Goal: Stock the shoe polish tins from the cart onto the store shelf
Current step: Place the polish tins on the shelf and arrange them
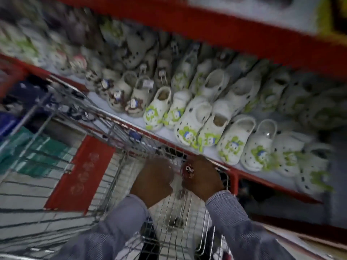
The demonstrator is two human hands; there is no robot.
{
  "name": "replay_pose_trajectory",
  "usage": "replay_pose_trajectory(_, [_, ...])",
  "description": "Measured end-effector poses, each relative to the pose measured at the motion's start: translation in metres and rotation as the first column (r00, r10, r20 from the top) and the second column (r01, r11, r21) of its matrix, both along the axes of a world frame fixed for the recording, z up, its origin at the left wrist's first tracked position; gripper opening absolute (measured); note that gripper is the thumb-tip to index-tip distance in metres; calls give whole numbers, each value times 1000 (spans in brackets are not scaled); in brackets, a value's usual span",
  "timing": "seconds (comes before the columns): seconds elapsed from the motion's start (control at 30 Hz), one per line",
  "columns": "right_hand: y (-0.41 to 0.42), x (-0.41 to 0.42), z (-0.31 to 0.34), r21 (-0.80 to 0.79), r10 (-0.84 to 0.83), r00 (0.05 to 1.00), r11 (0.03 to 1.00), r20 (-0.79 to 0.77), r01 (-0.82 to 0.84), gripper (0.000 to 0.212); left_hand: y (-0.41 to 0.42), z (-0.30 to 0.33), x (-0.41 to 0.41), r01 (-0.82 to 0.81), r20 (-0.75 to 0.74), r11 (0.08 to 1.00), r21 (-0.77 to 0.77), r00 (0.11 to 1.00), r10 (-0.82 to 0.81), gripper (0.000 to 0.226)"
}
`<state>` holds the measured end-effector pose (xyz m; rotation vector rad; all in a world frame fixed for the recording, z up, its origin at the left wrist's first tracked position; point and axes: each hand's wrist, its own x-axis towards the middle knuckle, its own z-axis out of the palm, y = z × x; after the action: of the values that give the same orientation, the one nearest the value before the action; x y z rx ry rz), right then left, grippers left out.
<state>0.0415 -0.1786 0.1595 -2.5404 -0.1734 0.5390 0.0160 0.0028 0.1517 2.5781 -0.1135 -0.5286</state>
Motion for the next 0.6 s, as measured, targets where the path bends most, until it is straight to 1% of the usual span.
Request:
replay_pose_trajectory(0.03, [-2, 8, 26, 43, -19, 999, 999, 35, 18, 67, 2, 27, 6, -20, 72, 999, -32, 997, 22, 47])
replay_pose_trajectory(0.07, [-4, 17, 60, 63, -34, 995, 998, 92, 28, 67, 4, 58, 15, -21, 158, 998, -62, 987, 30, 52])
replay_pose_trajectory(0.13, [-10, 29, 118, 107, -64, 977, 993, 205, 43, 63, 4, 114, 27, 0, 262, 998, -67, 965, 18, 68])
replay_pose_trajectory(0.2, [-15, 34, 168, 162, -94, 959, 985, 267, 51, 60, 2, 159, 39, 0, 311, 998, -66, 950, 21, 83])
replay_pose_trajectory(0.27, [-24, 40, 217, 171, -113, 927, 984, 357, 54, 53, -2, 204, 53, 13, 381, 997, -74, 924, 16, 88])
replay_pose_trajectory(0.33, [-32, 47, 254, 175, -131, 886, 983, 445, 57, 52, -9, 241, 69, 36, 452, 996, -78, 892, 3, 86])
replay_pose_trajectory(0.37, [-35, 52, 267, 181, -150, 872, 981, 467, 72, 56, -13, 254, 77, 42, 490, 995, -90, 872, 7, 84])
replay_pose_trajectory(0.47, [-47, 76, 296, 216, -244, 814, 965, 526, 150, 77, -33, 294, 106, 84, 613, 980, -182, 788, 47, 74])
replay_pose_trajectory(0.53, [-53, 94, 309, 272, -312, 788, 943, 531, 190, 81, -49, 310, 126, 89, 616, 967, -239, 784, 80, 71])
replay_pose_trajectory(0.6, [-59, 112, 320, 324, -360, 775, 922, 519, 212, 79, -64, 317, 153, 88, 609, 949, -304, 784, 122, 66])
